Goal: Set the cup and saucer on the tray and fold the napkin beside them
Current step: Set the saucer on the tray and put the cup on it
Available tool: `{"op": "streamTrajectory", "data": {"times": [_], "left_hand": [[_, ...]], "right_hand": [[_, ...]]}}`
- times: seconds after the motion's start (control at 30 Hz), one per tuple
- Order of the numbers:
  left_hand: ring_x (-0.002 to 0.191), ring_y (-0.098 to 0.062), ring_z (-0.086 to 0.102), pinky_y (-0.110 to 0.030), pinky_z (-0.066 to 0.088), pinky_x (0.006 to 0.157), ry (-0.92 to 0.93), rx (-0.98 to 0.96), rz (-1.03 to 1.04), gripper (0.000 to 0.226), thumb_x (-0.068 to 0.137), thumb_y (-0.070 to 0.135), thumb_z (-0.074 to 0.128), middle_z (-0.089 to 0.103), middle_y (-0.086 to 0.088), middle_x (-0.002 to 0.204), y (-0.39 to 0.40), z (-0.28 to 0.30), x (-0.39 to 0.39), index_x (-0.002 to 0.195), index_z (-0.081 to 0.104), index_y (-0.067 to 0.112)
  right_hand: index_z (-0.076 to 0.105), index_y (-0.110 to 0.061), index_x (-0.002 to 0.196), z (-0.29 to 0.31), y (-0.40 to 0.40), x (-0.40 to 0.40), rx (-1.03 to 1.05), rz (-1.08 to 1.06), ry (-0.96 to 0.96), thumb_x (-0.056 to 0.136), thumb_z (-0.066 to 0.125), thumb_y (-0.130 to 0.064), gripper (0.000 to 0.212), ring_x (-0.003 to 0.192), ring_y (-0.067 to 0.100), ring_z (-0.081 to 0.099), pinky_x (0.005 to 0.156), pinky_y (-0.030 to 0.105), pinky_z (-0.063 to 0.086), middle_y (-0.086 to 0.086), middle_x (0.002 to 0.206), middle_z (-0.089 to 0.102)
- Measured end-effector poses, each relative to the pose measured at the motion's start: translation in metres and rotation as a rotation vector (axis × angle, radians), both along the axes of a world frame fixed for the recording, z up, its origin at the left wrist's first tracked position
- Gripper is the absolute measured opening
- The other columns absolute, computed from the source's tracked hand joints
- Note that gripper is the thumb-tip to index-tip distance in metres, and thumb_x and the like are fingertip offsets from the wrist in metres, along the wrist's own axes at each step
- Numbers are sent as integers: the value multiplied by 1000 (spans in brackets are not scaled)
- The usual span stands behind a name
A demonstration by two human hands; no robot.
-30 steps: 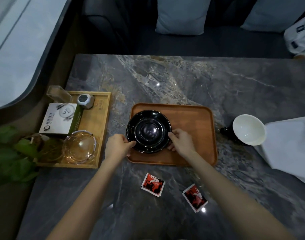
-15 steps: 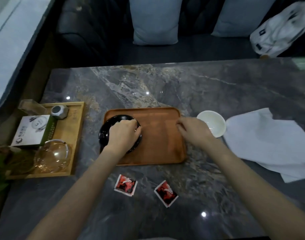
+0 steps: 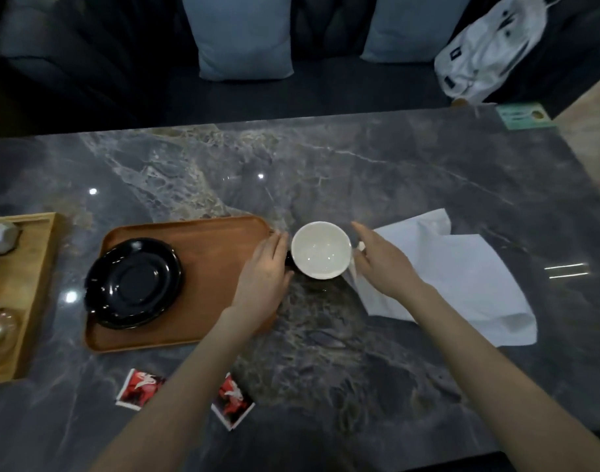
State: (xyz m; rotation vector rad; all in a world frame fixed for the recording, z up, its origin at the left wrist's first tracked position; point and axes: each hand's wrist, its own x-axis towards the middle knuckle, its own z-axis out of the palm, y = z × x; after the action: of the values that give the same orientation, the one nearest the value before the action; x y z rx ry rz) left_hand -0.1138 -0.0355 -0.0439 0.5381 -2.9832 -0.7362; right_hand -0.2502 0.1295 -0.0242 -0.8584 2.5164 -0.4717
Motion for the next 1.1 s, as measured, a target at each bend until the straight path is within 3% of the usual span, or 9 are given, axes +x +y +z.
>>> {"op": "streamTrajectory", "data": {"times": [0.1, 0.17, 0.27, 0.47, 0.57, 0.7, 0.87, 1.1], "left_hand": [[135, -32, 31, -39, 29, 109, -71, 30, 32, 64, 87, 8, 55, 34, -19, 145, 4, -14, -6, 143, 24, 4], [129, -32, 38, -40, 35, 103, -132, 49, 65, 60, 88, 8, 52, 40, -17, 141, 4, -17, -9, 142, 25, 7], [118, -34, 47, -42, 40, 94, -167, 61, 106, 48, 88, 3, 45, 49, -17, 131, 3, -18, -12, 136, 37, 5], [95, -35, 59, -42, 44, 71, -220, -61, 130, 37, 86, -1, 41, 61, -13, 108, -1, -8, -16, 119, 52, 9], [91, -35, 61, -38, 43, 64, -239, -132, 117, 31, 86, 2, 43, 65, -13, 101, -4, -4, -16, 113, 55, 12], [87, -37, 61, -41, 47, 63, -170, -98, 107, 20, 87, 7, 48, 67, -15, 94, -7, 1, -8, 103, 58, 11], [85, -35, 61, -36, 41, 60, -150, -83, 121, 14, 86, 18, 54, 68, -12, 93, -14, 17, 0, 96, 63, 12], [79, -28, 62, -30, 37, 56, -76, -22, 186, 18, 83, 19, 60, 71, -7, 85, -39, 55, 35, 97, 71, 18]], "right_hand": [[15, -14, 147, -9, 0, -1, -63, -20, -149, 97, 35, -23, 55, 112, 32, 53, 89, 37, 41, 15, 126, 58], [17, -13, 147, -12, -2, 0, -91, -35, -222, 97, 35, -22, 54, 100, 31, 56, 87, 40, 43, 15, 107, 64], [36, -18, 138, -17, -4, -2, -142, -28, -273, 93, 37, -19, 45, 86, 30, 59, 80, 41, 46, 16, 91, 67], [47, -16, 131, -12, -10, -5, -209, -94, -328, 88, 44, -9, 44, 97, 26, 61, 86, 36, 50, 11, 114, 65], [49, -12, 129, -8, -13, -6, -185, -107, -324, 85, 44, -6, 44, 93, 26, 61, 77, 30, 49, 12, 108, 65], [54, -9, 121, 5, -16, -6, -178, -83, -314, 82, 45, -4, 40, 80, 25, 62, 69, 29, 48, 7, 84, 63], [59, -7, 113, 27, -26, -1, -217, -61, -314, 82, 46, -3, 34, 64, 14, 62, 53, 15, 46, 7, 83, 65], [62, -7, 113, 59, -60, 21, -282, -10, -281, 82, 49, -4, 33, 66, 22, 63, 62, 35, 52, 14, 84, 70]]}}
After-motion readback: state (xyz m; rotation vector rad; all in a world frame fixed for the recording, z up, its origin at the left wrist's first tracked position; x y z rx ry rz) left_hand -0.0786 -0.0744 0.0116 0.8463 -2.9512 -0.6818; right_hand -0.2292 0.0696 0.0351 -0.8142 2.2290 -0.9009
